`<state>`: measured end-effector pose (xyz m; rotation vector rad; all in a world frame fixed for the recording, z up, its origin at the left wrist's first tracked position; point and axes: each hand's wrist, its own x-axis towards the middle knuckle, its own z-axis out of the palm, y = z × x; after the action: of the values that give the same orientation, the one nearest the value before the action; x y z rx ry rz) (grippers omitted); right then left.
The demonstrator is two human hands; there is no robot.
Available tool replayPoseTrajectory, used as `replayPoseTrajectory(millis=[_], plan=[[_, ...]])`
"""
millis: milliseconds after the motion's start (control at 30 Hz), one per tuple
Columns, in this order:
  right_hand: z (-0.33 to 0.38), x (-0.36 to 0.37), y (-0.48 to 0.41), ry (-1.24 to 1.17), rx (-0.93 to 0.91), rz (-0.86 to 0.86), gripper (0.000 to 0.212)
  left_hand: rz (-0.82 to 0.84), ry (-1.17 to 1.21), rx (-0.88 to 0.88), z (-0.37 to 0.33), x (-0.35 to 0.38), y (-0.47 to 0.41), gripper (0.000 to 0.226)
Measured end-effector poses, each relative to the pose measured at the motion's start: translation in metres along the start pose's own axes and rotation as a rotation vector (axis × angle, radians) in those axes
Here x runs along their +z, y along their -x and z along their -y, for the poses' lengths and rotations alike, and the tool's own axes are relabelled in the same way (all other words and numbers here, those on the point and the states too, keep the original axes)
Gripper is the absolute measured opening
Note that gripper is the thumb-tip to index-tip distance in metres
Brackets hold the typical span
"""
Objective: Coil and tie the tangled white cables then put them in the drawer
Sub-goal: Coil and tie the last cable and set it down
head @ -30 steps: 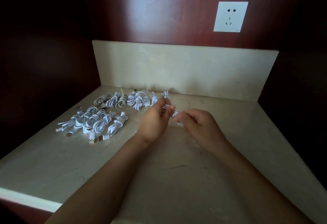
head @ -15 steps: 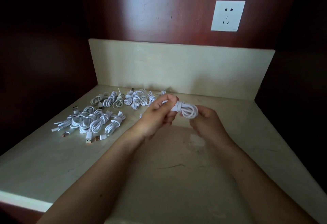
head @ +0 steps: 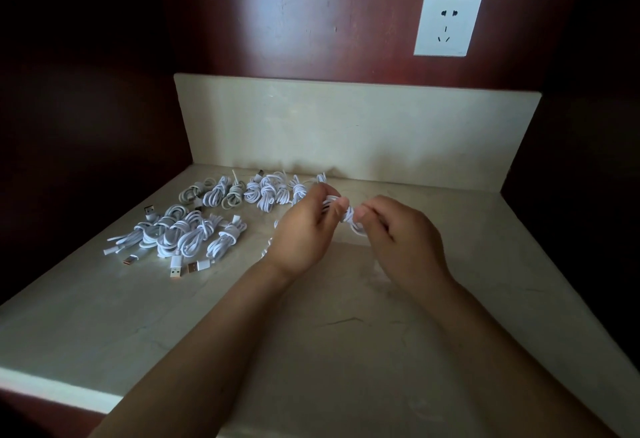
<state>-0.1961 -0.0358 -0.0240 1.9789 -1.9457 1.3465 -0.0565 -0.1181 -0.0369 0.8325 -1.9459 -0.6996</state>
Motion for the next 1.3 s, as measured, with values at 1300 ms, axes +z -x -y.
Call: replayPoseTrajectory(millis=[1300], plan=[[-0.001,-0.008,-0.012,-0.894,0.622,0.187,0.019,-0.017,0.735,-0.282,-0.023,0.007,0.004,0.016]])
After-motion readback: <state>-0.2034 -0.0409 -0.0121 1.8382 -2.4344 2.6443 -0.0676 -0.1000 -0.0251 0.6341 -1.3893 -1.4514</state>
